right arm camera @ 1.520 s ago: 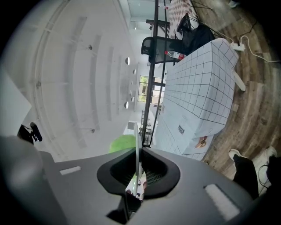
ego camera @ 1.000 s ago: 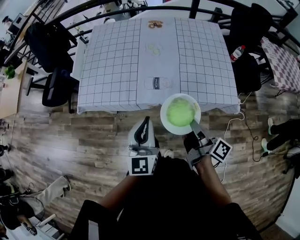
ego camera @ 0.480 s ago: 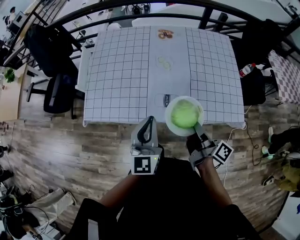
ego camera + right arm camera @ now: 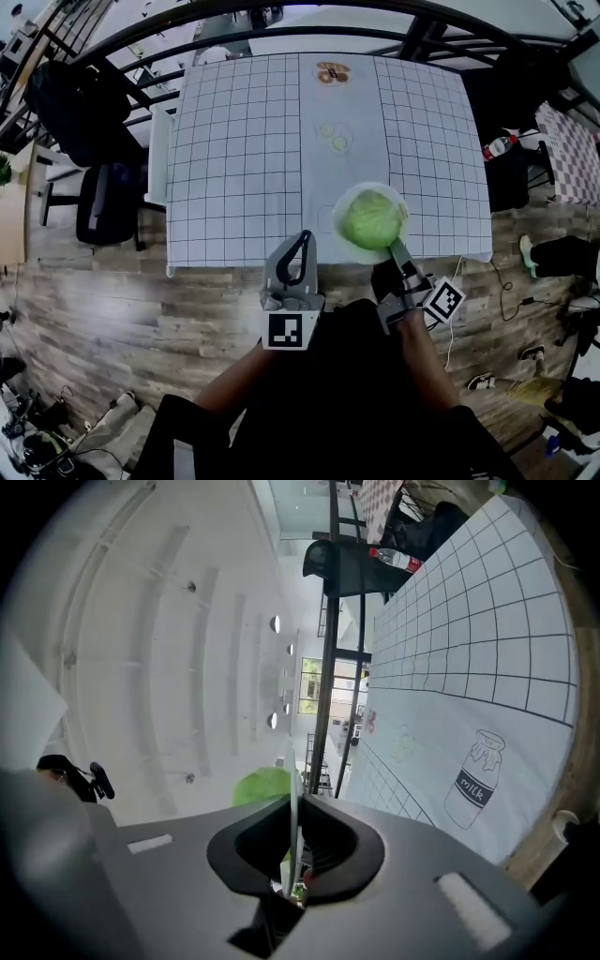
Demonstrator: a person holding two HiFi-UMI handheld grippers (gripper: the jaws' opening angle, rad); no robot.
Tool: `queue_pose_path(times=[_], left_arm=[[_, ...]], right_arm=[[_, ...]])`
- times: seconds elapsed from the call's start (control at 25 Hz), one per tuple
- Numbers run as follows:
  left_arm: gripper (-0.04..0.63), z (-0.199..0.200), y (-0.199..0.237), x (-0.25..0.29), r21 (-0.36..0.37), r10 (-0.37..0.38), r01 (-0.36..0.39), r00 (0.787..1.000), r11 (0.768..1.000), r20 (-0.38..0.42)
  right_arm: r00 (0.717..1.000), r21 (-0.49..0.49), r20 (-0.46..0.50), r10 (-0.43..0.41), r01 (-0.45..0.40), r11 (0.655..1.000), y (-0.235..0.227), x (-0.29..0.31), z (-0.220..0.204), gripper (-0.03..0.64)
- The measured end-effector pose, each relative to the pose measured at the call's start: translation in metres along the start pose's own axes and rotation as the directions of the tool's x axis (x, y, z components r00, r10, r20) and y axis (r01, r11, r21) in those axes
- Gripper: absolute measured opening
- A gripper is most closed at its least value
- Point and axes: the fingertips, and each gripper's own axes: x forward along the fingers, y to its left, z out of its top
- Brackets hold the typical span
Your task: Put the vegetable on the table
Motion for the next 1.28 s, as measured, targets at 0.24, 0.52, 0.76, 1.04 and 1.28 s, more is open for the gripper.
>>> queue_pose_path(times=[0.24,0.52,0.76,1.04,1.28], left_arm=[[0.008,-0.005,0.023,0.011,-0.006,-0.004,0.004,1.000,1.000,0.001],[0.008,-0.024,0.042,0.027,0.008,0.035,-0.035,0.999,0.999,-0.005],[0.008,-0.029,0.053,0.042,0.024,0.097,-0.096,0.995,0.995,-0.037],[0.008,-0.022,0.068,0.076,0.028,0.143,-0.142,0.989,0.989,-0.045],[0.008,-0.022,0.074,0.094,0.067,0.152,-0.149,0.987,0.987,-0.047]], right_arm=[[1.000,0.003,0.027,0.006,-0.006,1.000,-0.012,0.029,0.001,0.021],[1.000,-0.042,-0.014,-0.025,0.025,0.999,-0.044,0.060,0.007,0.017],[0.996,-0.096,-0.088,-0.024,0.015,0.995,-0.075,0.084,0.011,0.017],[0.996,-0.059,-0.082,-0.039,0.034,0.998,-0.118,0.106,0.018,0.015],[0.994,-0.059,-0.096,-0.054,0.049,0.997,-0.154,0.124,0.022,0.015]])
